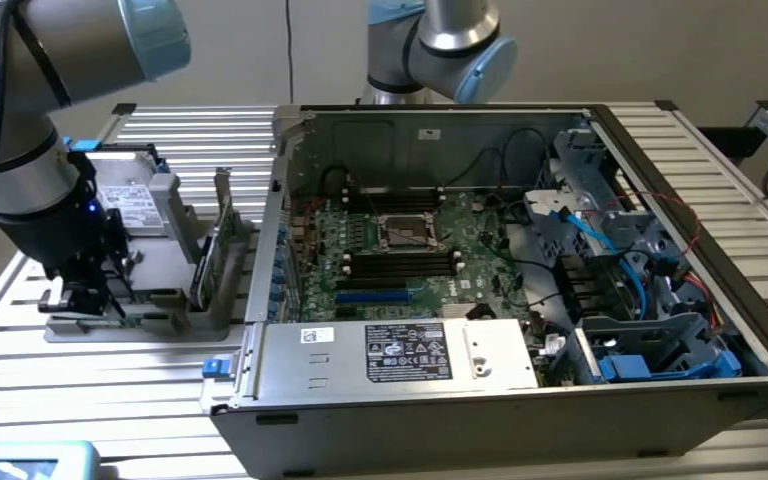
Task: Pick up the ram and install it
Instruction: 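Pick up the ram and move it above insertion slot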
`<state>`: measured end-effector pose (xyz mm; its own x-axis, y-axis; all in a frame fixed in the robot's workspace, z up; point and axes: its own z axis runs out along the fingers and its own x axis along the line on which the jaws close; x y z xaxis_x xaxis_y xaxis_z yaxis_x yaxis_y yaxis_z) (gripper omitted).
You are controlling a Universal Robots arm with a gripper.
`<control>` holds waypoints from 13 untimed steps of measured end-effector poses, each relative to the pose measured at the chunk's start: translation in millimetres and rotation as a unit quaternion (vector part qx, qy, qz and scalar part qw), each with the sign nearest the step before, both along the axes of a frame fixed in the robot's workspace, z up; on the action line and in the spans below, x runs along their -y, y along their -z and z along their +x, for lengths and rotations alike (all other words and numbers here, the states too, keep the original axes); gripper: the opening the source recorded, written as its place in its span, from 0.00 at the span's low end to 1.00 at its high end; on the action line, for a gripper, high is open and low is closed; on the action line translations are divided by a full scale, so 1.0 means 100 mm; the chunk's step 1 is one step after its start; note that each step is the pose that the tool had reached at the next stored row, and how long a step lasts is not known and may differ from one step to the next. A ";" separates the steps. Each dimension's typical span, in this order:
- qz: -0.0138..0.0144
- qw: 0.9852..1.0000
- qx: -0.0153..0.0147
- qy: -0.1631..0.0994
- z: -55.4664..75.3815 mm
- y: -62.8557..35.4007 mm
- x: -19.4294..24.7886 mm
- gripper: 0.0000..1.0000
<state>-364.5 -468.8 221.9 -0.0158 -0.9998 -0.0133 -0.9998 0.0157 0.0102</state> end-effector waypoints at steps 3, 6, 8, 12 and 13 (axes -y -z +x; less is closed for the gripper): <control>0.000 1.000 0.000 0.000 0.01 0.054 0.000 0.36; 0.000 1.000 0.000 0.000 0.01 0.110 0.008 0.36; 0.000 1.000 0.000 0.000 0.01 0.146 0.008 0.36; 0.000 1.000 0.000 0.000 0.01 0.213 0.008 0.36; 0.000 1.000 0.000 0.000 0.01 0.222 0.008 0.36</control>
